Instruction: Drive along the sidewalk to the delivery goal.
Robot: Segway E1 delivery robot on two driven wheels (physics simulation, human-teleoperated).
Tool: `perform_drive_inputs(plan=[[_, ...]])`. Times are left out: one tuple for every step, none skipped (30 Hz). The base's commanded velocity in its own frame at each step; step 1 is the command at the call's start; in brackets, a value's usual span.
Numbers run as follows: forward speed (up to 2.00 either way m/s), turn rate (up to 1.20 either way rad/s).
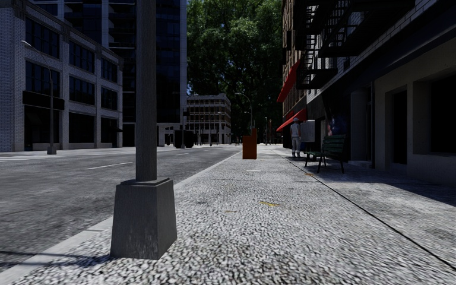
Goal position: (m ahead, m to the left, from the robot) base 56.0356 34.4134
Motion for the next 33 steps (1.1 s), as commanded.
perform_drive_inputs(plan=[[0.00, 0.00], [0.00, 0.00], [0.00, 0.00], [0.00, 0.00], [0.00, 0.00], [0.00, 0.00], [0.00, 0.00], [0.00, 0.00], [0.00, 0.00], [0.00, 0.00], [0.00, 0.00], [0.00, 0.00], [0.00, 0.00], [0.00, 0.00], [0.00, 0.00], [0.00, 0.00], [0.00, 0.00], [0.00, 0.00], [0.00, 0.00], [0.00, 0.00], [0.00, 0.00], [0.00, 0.00], [0.00, 0.00], [0.00, 0.00], [0.00, 0.00], [0.00, 0.00], [0.00, 0.00], [0.00, 0.00], [0.00, 0.00], [0.00, 0.00], [0.05, 0.00], [0.36, -0.13], [0.36, -0.13]])
